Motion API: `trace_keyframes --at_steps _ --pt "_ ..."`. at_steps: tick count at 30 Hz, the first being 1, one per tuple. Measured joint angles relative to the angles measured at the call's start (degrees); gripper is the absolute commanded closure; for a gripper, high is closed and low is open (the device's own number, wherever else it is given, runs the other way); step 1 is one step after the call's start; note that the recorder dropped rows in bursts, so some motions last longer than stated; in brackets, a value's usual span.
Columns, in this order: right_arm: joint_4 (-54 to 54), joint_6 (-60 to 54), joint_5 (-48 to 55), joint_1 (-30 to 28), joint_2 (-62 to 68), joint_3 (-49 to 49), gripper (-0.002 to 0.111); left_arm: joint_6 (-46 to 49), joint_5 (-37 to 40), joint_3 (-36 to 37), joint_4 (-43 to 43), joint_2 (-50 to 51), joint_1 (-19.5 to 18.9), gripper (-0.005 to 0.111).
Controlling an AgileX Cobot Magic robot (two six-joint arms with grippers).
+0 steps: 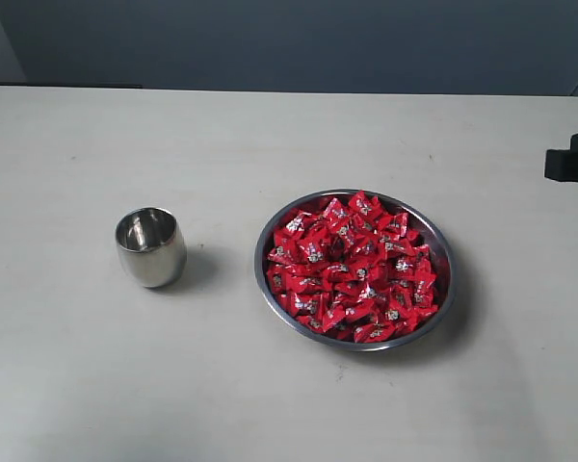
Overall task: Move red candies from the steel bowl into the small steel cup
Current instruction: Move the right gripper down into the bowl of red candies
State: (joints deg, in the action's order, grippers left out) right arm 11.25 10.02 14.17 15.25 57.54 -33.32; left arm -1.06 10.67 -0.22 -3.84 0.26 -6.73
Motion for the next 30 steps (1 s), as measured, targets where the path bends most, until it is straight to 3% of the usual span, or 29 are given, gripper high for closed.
trace_keyframes --at_steps 3,11,21,30 --pt "-2.3 0.0 -0.6 0.0 2.2 0.0 0.065 0.0 0.0 0.0 0.0 0.0 0.0 0.106" --pt "-10.5 -0.1 -1.5 0.5 10.2 0.0 0.065 0.0 0.0 0.0 0.0 0.0 0.0 0.106" --pt "-13.0 -8.1 -3.3 14.6 19.1 -2.8 0.065 0.0 0.0 0.0 0.0 0.0 0.0 0.106" --pt "-13.0 -9.1 -0.7 15.7 27.4 -9.5 0.065 0.0 0.0 0.0 0.0 0.0 0.0 0.106"
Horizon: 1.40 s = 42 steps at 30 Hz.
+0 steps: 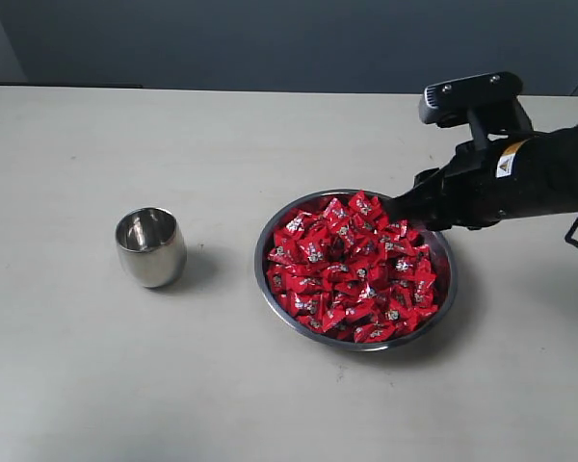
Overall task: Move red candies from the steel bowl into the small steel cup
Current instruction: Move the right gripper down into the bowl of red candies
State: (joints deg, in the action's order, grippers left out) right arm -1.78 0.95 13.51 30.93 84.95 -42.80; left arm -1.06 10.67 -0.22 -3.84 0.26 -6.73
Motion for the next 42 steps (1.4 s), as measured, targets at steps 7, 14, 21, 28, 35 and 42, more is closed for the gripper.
trace_keyframes --at_steps 7,14,21,28,35,42 --pt "-0.9 -0.1 2.3 0.0 3.9 -1.7 0.065 0.0 0.0 0.0 0.0 0.0 0.0 0.106" --pt "-2.8 -0.1 4.7 3.4 7.7 -4.0 0.065 0.0 0.0 0.0 0.0 0.0 0.0 0.106" --pt "-4.0 -0.2 4.7 6.6 10.9 -4.6 0.065 0.0 0.0 0.0 0.0 0.0 0.0 0.106" --pt "-4.4 -0.2 4.7 6.6 12.8 -4.6 0.065 0.0 0.0 0.0 0.0 0.0 0.0 0.106" --pt "-4.4 0.0 4.7 6.6 13.4 -4.6 0.065 0.0 0.0 0.0 0.0 0.0 0.0 0.106" --pt "-4.4 0.1 4.5 6.6 13.9 -4.6 0.065 0.0 0.0 0.0 0.0 0.0 0.0 0.106"
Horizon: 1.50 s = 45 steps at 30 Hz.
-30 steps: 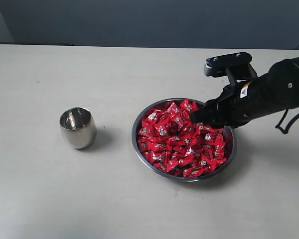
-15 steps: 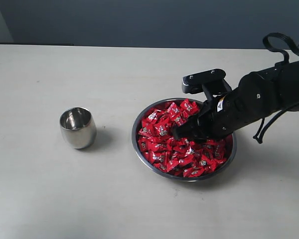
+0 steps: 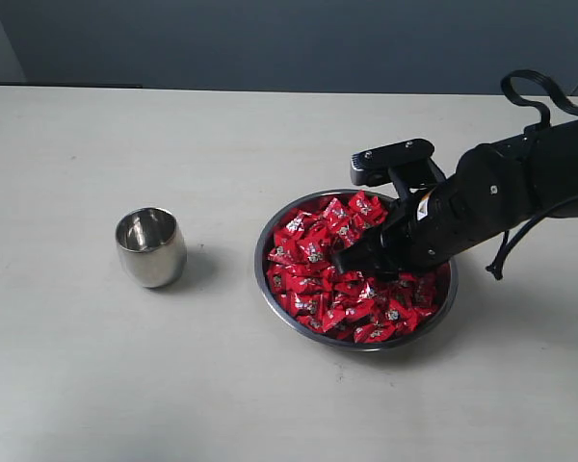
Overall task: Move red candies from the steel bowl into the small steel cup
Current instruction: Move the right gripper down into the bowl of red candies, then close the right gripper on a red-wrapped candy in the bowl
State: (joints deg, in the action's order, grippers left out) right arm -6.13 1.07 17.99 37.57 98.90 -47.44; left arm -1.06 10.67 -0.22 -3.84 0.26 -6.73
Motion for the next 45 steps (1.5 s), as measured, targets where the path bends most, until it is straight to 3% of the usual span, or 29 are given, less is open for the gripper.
trace_keyframes --at_steps 45 --pt "2.6 0.7 -3.5 0.0 2.6 0.0 0.065 0.0 0.0 0.0 0.0 0.0 0.0 0.106"
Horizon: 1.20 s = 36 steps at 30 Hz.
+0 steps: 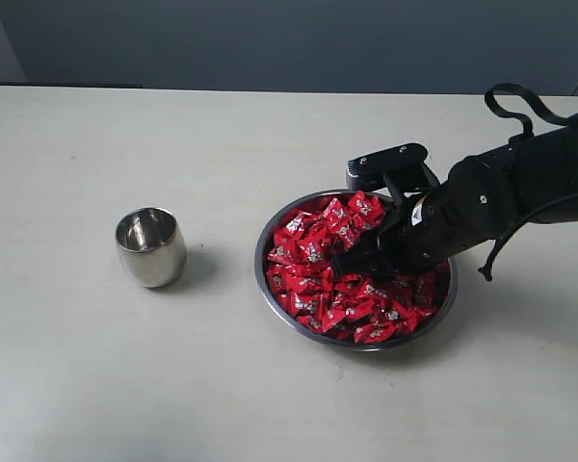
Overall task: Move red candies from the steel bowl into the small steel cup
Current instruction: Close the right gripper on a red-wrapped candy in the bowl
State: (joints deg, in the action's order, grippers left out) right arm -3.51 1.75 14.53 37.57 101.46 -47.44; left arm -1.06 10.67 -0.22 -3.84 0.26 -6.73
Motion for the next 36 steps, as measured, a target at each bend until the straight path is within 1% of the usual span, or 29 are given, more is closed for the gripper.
trace_keyframes --at_steps 36 --pt "1.8 1.1 0.9 0.0 0.0 0.0 0.065 0.0 0.0 0.0 0.0 0.0 0.0 0.106"
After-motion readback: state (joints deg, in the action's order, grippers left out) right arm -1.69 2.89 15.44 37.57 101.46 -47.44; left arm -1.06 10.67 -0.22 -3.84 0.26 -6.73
